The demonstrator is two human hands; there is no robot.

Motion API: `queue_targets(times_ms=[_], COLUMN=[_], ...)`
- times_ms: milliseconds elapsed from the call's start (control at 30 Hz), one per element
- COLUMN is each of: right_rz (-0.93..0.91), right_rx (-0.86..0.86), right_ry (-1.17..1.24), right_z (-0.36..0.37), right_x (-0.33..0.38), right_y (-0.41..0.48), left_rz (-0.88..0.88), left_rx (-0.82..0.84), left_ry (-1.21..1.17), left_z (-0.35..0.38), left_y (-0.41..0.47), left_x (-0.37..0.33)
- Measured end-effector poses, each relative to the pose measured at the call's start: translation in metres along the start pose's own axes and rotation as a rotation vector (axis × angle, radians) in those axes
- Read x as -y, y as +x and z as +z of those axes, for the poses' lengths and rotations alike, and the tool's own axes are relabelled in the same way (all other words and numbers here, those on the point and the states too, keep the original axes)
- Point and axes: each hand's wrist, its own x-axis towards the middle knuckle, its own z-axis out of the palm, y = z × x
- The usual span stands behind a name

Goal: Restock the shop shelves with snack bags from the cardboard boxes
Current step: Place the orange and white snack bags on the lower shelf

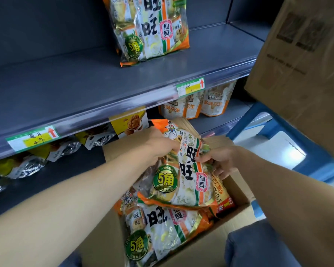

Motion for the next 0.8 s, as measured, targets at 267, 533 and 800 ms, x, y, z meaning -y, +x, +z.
queue_targets(times_ms=[267, 533, 800], right_rz=[-0.197, -0.684, -1.031], right_rx=[-0.028, -0.160, -0.446], right_ry=[0.169, 0.329, 0.320], right_z=[-0.038, -0.068, -0.068], right_x=[0.014, 0.121, 0.227], right_y=[-0.059, -0.126, -0.145], left_rz=[0.299, 0.572, 0.676], left_rx=[0.075, -0.105, -0.461], left_ry=[-0.062, -0.214, -0.158], left_z=[-0.037, -0.110, -0.150], left_y=[-0.041, -0.059, -0.019], left_x=[-0.071, -0.149, -0.186])
